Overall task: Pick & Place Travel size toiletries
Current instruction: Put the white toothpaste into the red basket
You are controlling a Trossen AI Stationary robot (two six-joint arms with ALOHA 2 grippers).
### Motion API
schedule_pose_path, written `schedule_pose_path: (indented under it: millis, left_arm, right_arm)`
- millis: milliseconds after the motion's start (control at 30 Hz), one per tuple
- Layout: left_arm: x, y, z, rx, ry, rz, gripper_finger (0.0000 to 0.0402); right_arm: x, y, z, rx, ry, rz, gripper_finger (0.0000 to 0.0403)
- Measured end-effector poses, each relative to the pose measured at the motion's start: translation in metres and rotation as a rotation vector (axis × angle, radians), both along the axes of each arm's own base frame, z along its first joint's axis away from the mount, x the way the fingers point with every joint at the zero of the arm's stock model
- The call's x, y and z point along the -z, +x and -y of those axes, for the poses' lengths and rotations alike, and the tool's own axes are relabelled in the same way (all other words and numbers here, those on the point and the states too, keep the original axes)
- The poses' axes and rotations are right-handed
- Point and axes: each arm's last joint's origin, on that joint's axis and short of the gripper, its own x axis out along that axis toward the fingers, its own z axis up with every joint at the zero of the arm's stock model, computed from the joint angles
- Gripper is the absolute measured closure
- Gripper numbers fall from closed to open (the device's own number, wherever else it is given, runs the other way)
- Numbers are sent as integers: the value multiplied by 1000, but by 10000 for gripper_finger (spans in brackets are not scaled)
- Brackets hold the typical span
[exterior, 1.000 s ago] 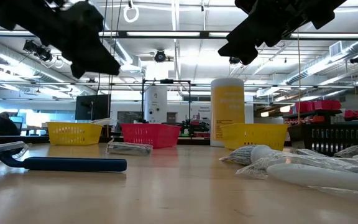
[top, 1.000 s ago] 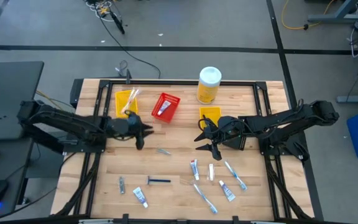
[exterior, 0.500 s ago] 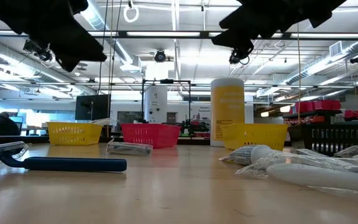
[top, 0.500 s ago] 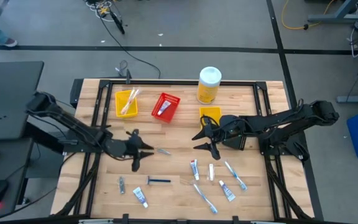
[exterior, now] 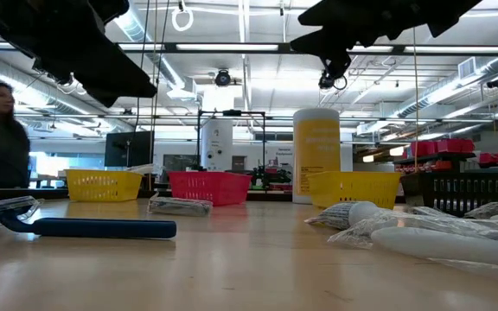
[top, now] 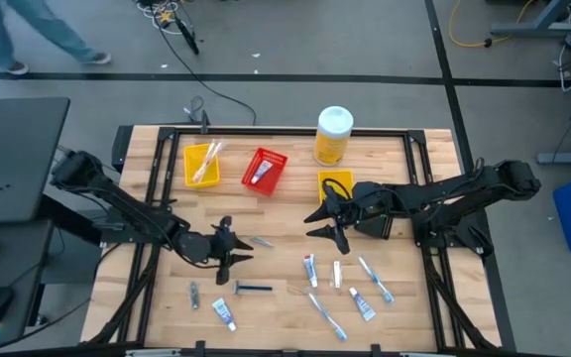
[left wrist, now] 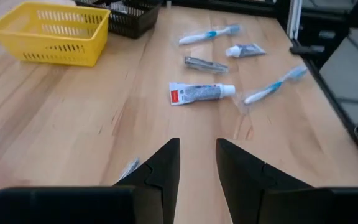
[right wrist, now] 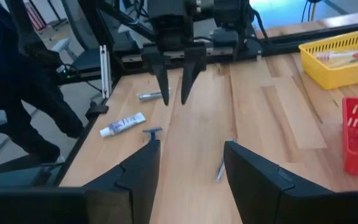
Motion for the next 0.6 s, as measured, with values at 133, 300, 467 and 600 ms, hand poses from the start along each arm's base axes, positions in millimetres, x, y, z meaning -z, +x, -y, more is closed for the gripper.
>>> schedule_pose_path:
  millis: [133, 300, 467, 600]
  left_arm:
    - [0, 0, 0, -32, -48, 3, 291]
    - [0, 0, 0, -26, -59, 0, 291]
    - [0, 0, 0, -25, -56, 1, 290]
    - [0, 1, -3, -26, -57, -1, 289]
  right_arm:
    - [-1, 0, 0, 1, 1, 11, 216]
    - [-2, 1, 1, 14, -3, 27, 218]
    - [-1, 2, -5, -36, -60, 37, 219]
    - [8, 5, -13, -74, -79, 17, 198]
